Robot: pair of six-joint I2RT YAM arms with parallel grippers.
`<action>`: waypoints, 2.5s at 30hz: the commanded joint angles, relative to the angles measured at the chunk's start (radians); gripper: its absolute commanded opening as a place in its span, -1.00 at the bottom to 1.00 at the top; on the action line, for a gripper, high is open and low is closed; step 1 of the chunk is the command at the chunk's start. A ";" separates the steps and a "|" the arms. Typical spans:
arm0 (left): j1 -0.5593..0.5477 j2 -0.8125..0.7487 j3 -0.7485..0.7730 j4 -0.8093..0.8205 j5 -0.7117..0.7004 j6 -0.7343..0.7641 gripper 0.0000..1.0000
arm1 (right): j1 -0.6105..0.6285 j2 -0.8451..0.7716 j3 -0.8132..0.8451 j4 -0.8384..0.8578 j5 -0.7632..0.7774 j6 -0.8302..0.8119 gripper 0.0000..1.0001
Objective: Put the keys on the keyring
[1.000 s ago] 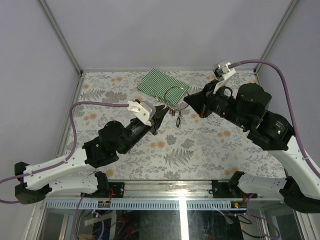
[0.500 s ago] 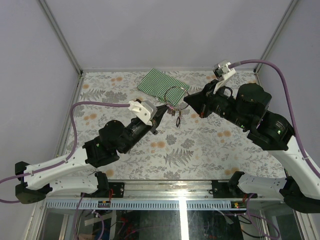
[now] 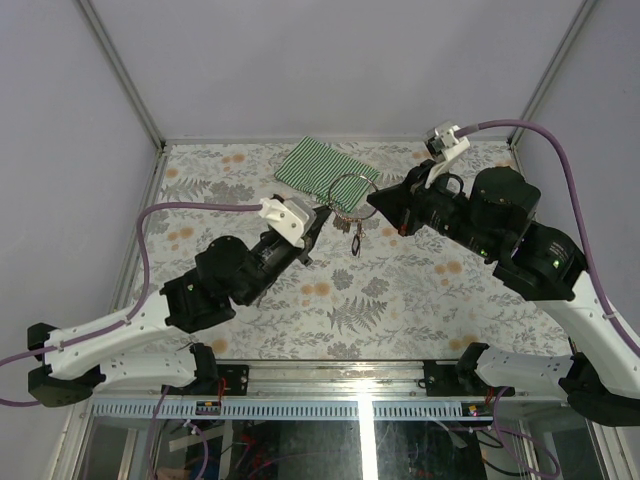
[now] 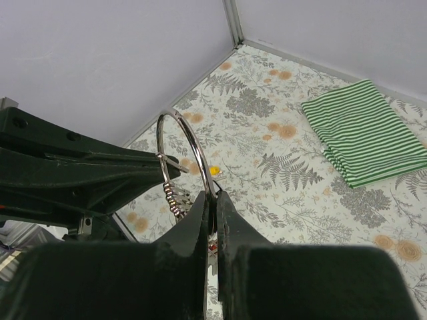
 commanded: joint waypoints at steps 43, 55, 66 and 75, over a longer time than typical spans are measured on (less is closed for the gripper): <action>-0.008 -0.131 -0.086 -0.102 -0.070 0.805 -1.00 | -0.001 0.013 -0.059 -0.005 -0.316 -0.010 -0.74; -0.008 -0.195 -0.133 -0.029 -0.022 0.999 -1.00 | -0.001 -0.032 -0.092 0.067 -0.400 0.010 -0.55; -0.008 -0.205 -0.125 -0.123 0.119 1.088 -1.00 | -0.001 -0.077 -0.136 0.064 -0.263 -0.004 -0.38; -0.008 -0.221 -0.061 -0.259 0.342 1.031 -1.00 | -0.001 -0.130 -0.245 0.192 -0.323 -0.036 -0.25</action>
